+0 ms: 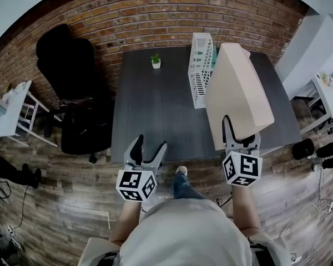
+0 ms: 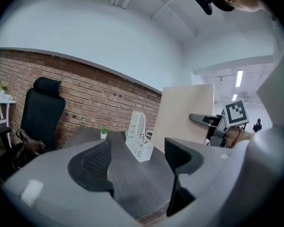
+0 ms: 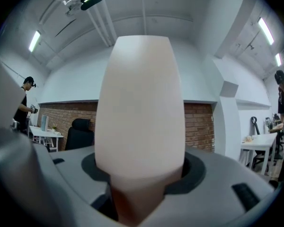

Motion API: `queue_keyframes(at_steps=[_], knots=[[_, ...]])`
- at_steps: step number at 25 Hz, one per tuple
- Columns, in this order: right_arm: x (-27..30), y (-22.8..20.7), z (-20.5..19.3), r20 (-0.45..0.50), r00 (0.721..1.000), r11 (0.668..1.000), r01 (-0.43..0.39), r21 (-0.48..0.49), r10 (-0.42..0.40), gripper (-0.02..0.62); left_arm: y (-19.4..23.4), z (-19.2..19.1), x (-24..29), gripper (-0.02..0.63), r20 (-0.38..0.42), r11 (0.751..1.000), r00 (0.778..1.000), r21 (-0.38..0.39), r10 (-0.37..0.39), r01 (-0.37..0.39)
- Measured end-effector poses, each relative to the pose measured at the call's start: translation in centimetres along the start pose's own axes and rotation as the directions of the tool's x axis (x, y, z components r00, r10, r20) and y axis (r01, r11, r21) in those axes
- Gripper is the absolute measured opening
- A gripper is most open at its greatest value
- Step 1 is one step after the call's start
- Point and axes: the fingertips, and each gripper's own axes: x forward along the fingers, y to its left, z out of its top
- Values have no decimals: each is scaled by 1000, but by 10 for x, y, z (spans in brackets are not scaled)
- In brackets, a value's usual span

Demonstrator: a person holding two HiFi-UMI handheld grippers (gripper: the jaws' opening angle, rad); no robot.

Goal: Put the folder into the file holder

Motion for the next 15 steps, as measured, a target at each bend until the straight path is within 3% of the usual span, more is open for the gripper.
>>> queue_keyframes(at_steps=[15], knots=[[101, -11, -17, -49, 999, 1000, -23, 21, 24, 276, 34, 27, 90, 342, -7, 1000, 1000, -3, 20, -20]])
